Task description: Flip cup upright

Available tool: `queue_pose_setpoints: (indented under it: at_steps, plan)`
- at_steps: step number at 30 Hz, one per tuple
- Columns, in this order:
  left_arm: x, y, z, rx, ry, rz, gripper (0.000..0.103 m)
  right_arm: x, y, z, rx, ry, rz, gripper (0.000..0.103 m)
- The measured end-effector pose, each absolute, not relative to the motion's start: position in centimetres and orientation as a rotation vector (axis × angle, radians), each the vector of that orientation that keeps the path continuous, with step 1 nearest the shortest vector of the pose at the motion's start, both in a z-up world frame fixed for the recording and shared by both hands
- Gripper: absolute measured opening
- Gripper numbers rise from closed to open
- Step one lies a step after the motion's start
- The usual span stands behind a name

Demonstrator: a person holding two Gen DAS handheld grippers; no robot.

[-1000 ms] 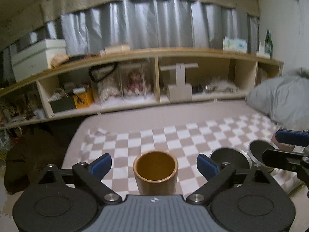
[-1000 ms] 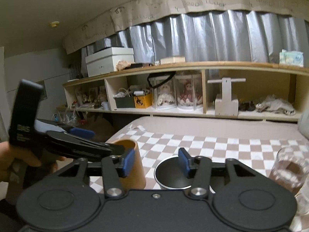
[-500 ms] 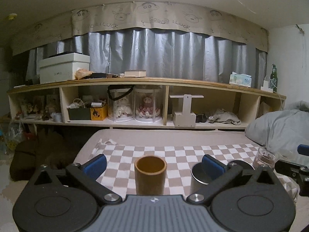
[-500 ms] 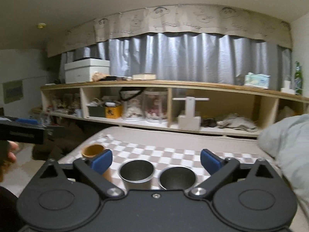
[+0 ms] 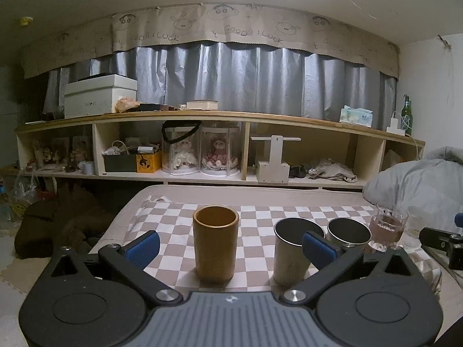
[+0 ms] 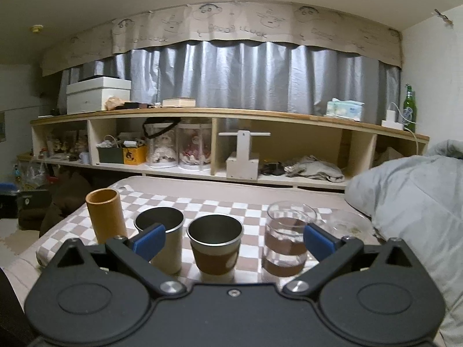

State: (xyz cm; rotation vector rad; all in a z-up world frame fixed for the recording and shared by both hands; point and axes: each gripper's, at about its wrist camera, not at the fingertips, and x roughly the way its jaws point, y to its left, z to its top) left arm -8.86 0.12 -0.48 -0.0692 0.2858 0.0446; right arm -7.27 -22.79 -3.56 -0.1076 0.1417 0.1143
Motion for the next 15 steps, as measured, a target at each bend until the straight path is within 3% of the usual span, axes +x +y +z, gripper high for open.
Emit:
queue_pose_setpoints:
  at_steps: [15]
  plan:
    - [-9.5, -1.2, -1.2, 0.035, 0.291, 0.047, 0.103, -8.2, -22.2, -3.8, -0.14, 0.153, 0.072, 0.103]
